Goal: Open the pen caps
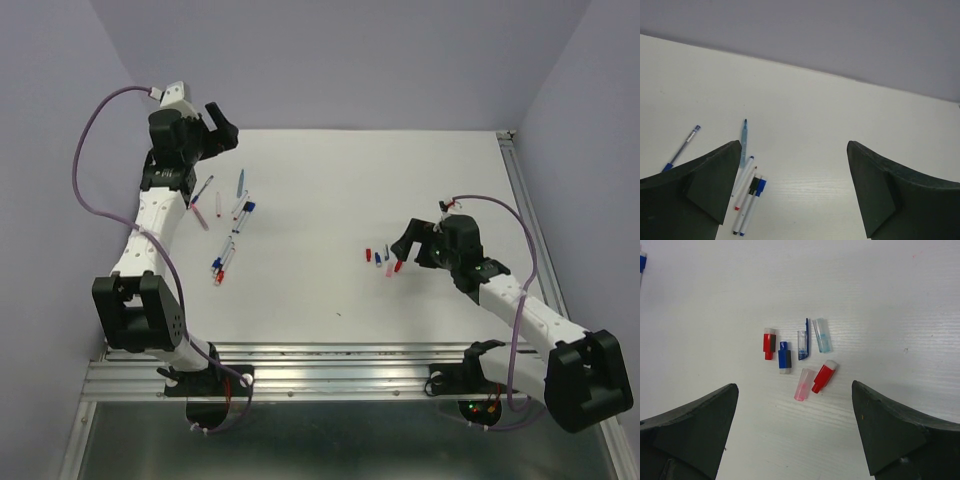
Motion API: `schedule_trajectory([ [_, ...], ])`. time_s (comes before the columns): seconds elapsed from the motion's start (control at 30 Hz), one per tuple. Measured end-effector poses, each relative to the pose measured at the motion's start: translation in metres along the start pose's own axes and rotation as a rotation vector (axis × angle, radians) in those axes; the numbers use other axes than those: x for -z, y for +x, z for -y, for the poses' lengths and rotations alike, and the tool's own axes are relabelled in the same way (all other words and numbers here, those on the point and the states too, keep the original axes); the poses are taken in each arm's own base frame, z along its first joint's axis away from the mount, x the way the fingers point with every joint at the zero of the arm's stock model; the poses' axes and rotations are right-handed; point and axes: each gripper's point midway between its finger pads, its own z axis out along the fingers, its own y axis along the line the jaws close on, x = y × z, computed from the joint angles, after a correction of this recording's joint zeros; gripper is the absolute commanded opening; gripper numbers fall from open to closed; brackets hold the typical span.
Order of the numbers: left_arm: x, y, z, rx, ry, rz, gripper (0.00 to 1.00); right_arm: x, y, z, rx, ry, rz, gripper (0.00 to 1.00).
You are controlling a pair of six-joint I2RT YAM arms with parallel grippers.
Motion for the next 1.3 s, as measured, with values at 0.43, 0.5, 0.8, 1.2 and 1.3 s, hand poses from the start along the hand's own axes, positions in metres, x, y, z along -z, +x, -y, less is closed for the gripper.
schedule_trajectory([
  [0.43,-0.029,0.153,-0.019,-0.005,0.001,-0.337,0.99,0.001,-0.003,-0.001,0.001,-0.003,0.011,1.00],
  [0.5,-0.030,0.182,-0.027,-0.024,-0.029,-0.402,0.99,0.001,-0.003,-0.001,0.001,-0.003,0.011,1.00],
  [0.8,-0.029,0.236,-0.052,-0.091,-0.103,-0.527,0.98,-0.004,0.005,0.004,-0.003,0.014,-0.018,1.00],
  [1.2,-0.033,0.272,-0.059,-0.116,-0.107,-0.613,0.96,-0.008,0.010,0.008,-0.005,0.028,-0.040,1.00],
  [1.3,-0.035,0.276,-0.058,-0.124,-0.106,-0.621,0.96,-0.008,0.010,0.008,-0.005,0.028,-0.040,1.00],
])
